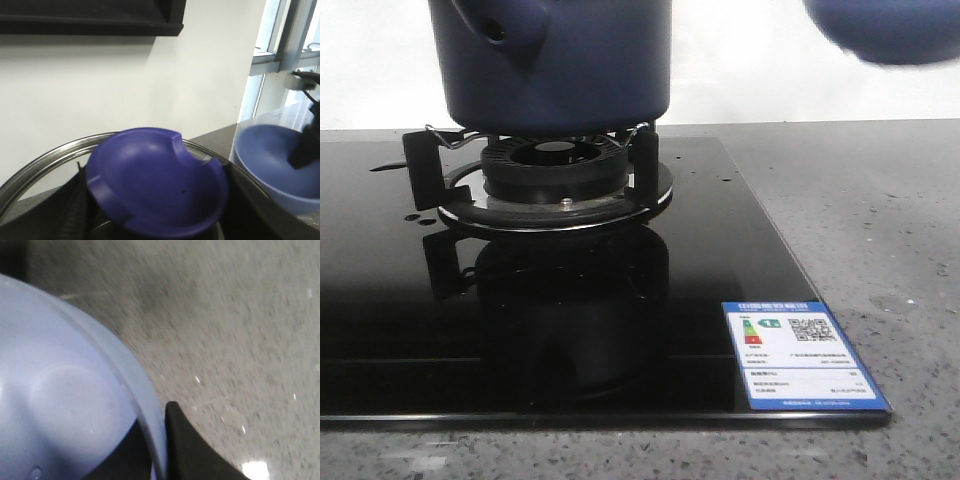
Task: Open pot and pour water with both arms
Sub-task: 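Lower the bowl back onto the counter and open the right gripper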
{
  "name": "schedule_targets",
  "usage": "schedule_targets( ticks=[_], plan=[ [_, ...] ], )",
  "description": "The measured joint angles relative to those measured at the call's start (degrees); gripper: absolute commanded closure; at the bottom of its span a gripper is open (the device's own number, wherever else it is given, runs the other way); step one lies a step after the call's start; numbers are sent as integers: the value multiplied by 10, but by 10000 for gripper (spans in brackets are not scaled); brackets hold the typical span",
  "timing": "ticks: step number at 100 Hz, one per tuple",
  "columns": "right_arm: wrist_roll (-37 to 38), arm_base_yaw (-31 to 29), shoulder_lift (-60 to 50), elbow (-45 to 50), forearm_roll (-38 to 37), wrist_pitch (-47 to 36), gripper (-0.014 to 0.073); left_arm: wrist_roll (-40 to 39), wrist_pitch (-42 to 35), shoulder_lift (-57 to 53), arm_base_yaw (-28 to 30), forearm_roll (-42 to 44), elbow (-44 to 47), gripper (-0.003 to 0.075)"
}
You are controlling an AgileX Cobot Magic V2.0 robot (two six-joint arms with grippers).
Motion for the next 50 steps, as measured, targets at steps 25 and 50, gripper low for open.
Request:
schedule_targets(
  ticks=[25,50],
  plan=[
    [-50,-52,-61,150,33,-28,655,11,2,79,-21,5,-46,447],
    [-58,-59,-71,213,37,-49,655,11,10,144,-39,26,-74,447]
  ],
)
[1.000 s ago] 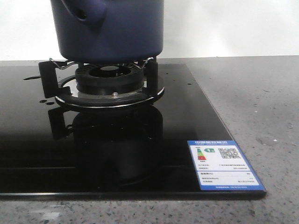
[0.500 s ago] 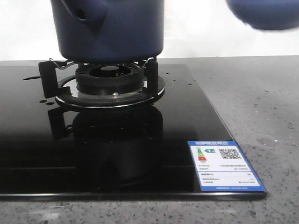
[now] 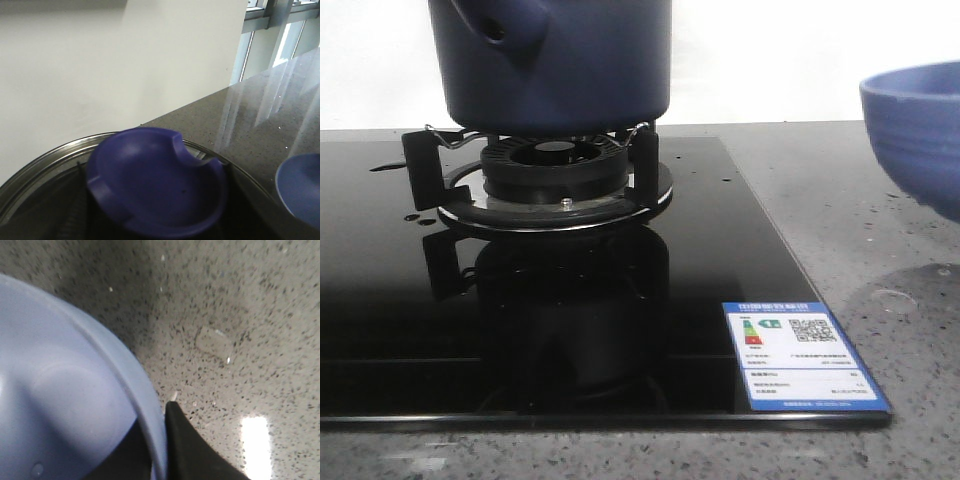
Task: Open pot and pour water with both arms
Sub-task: 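Lower the bowl back onto the counter and open the right gripper, then lower the glass lid onto the pot with the left gripper and release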
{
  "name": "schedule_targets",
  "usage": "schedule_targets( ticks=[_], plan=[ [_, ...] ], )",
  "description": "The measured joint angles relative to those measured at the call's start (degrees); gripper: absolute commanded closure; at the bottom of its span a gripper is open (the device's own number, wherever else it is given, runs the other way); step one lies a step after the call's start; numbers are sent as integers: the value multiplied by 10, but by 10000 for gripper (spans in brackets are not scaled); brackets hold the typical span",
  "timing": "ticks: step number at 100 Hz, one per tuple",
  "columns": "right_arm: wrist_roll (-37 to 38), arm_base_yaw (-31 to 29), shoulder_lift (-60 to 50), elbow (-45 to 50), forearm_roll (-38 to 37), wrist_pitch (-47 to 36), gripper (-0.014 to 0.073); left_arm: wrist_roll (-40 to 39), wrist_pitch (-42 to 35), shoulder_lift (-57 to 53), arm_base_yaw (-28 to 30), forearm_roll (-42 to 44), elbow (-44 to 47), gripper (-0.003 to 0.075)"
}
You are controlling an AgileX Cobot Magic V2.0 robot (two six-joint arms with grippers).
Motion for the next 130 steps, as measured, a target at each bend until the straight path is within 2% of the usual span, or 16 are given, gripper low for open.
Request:
schedule_targets(
  ticks=[53,61,78,85,109,130],
  plan=[
    [-4,0,0,29,0,-18,647,1,2,43,-2,2,-33,447],
    [-4,0,0,29,0,-19,594,1,2,43,-2,2,-33,447],
    [-4,0,0,29,1,-20,393,1,2,44,-2,5,-33,447],
    [-4,0,0,29,1,-23,352,1,2,44,-2,5,-33,447],
    [-4,0,-14,26,2,-34,326,2,2,44,-2,5,-33,447],
    [-4,0,-93,-35,10,-34,326,2,1,44,-2,5,-33,447]
  ],
)
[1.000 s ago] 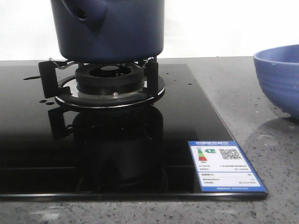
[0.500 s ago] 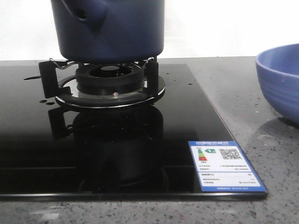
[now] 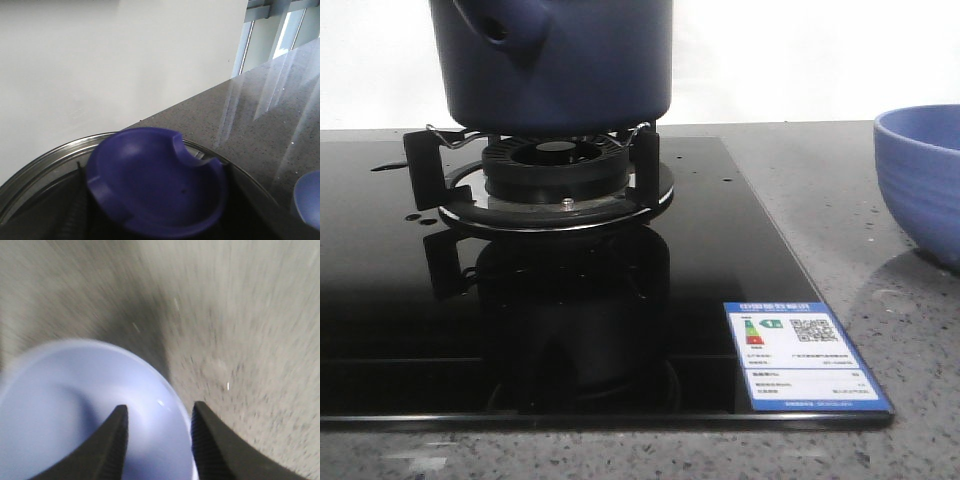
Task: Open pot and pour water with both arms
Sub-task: 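Lower the glass lid onto the pot with the left gripper and release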
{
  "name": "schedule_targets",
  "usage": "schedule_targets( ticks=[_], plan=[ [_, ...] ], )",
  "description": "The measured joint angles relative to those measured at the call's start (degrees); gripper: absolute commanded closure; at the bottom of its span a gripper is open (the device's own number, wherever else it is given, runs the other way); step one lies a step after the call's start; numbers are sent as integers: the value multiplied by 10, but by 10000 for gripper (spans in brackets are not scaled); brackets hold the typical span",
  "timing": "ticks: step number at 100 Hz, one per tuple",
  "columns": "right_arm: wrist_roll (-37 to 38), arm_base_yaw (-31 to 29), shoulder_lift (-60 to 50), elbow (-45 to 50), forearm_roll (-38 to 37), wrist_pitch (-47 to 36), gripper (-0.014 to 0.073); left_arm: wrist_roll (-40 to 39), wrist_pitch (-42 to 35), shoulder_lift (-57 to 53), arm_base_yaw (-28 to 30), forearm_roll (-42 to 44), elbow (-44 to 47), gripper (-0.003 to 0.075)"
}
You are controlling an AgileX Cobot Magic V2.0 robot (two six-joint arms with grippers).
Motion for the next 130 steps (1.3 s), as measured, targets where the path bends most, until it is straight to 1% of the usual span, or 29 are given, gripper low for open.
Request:
schedule_targets(
  ticks=[10,17,22,26,29,31,54,69,100,130],
  plan=[
    [0,0,-52,-38,13,-10,346,0,0,0,6,0,6,447],
    [0,0,-88,-59,23,-28,393,0,-1,0,12,0,13,447],
    [0,0,-110,-69,28,-49,464,0,-2,1,13,-1,15,447],
    [0,0,-128,-73,29,-62,552,0,-2,2,15,-2,17,447],
    [0,0,-138,-74,30,-72,635,0,-3,2,16,-2,17,447],
    [0,0,-145,-75,31,-75,666,0,-3,3,16,-2,17,447],
    [0,0,-174,-77,32,-84,657,0,10,23,17,-8,18,447],
    [0,0,-174,-77,32,-67,657,-3,14,35,17,-16,18,447],
    [-7,0,-174,-77,32,-52,657,-3,1,39,17,-16,18,447],
    [-12,0,-174,-77,33,-41,657,-3,-5,45,17,-39,18,447]
  ],
)
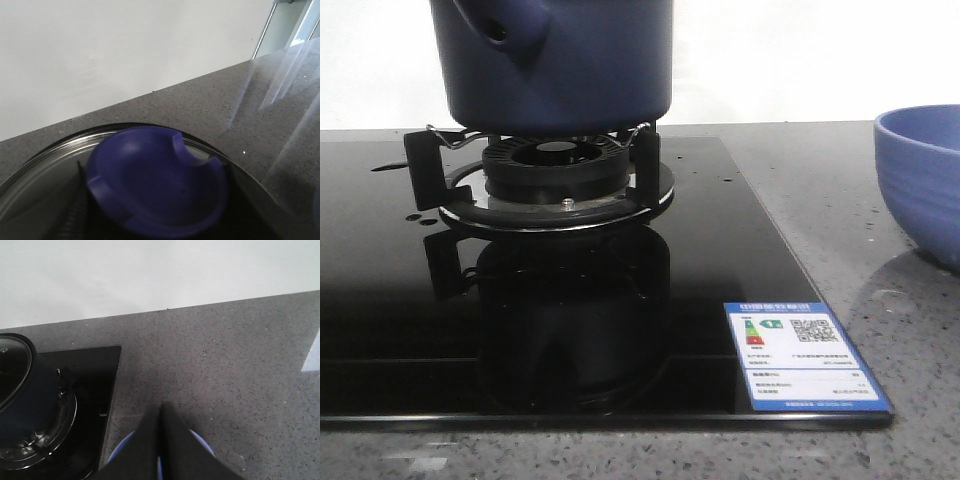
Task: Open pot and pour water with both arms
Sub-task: 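Lower the glass lid onto the pot with the left gripper and release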
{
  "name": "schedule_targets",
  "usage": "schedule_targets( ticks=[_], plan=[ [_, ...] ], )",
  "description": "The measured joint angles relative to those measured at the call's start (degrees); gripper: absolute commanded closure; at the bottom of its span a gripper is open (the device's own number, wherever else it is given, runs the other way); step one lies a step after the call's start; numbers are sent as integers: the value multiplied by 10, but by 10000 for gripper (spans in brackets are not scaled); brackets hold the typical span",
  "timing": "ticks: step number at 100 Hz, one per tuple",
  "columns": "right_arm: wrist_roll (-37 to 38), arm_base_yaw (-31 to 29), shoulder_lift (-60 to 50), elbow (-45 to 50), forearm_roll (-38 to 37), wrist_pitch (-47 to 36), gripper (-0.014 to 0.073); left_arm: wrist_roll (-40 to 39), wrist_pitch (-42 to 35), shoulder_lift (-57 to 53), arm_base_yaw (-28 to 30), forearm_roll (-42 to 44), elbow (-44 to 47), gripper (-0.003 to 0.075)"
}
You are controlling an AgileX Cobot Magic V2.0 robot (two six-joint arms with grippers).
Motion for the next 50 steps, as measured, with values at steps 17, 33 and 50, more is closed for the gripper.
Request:
schedule_targets(
  ticks=[17,33,50],
  plan=[
    [0,0,0,0,0,8,657,0,0,1,0,-10,0,447],
    [0,0,0,0,0,9,657,0,0,1,0,-11,0,415],
    [0,0,0,0,0,14,657,5,0,1,0,-11,0,225]
  ],
)
